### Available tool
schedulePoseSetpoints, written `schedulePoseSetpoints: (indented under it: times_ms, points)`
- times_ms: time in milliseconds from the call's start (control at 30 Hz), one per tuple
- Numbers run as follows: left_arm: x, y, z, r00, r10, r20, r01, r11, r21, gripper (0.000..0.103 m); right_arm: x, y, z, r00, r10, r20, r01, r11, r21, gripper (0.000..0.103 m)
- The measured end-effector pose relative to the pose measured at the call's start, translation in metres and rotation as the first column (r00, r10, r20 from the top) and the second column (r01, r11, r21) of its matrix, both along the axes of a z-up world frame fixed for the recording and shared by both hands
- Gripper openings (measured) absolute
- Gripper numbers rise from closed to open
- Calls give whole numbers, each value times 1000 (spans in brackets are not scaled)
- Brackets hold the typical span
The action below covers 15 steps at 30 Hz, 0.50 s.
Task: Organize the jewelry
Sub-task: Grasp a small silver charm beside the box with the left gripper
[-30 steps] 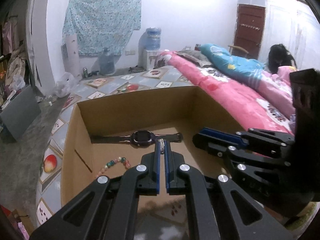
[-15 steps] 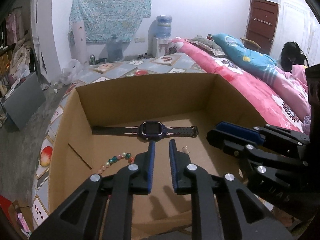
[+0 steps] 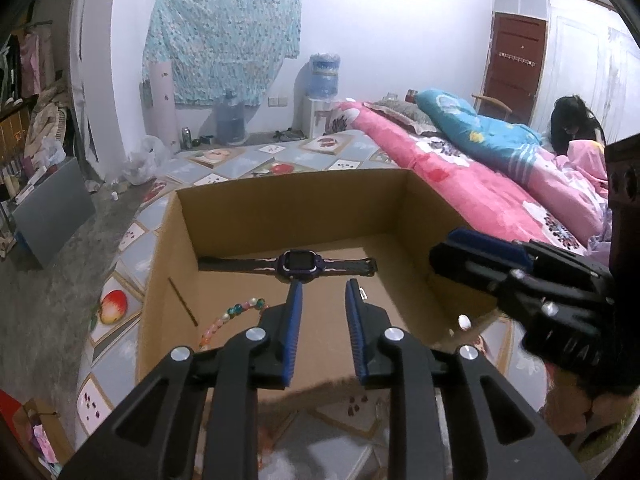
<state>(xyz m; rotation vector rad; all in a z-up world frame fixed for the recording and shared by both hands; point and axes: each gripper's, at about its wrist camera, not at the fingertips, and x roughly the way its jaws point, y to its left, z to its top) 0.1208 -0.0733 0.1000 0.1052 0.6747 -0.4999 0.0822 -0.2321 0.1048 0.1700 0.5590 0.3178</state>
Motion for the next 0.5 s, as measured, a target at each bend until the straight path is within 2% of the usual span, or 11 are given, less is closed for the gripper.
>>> schedulePoseSetpoints:
  times_ms: [233, 367, 500]
  points:
    - [-42, 20, 1, 999, -30, 22, 30, 999, -20, 23, -37, -34, 0, 999, 23, 30, -26, 995, 97, 32]
    - [-59, 26, -9, 998, -60, 9, 60, 998, -33, 23, -52, -52, -10, 1000, 24, -6, -23, 990, 141, 32]
    - [-71, 21, -33, 992, -113, -52, 112, 993, -31, 23, -63, -54, -31, 997, 29, -73, -19, 991, 131, 32]
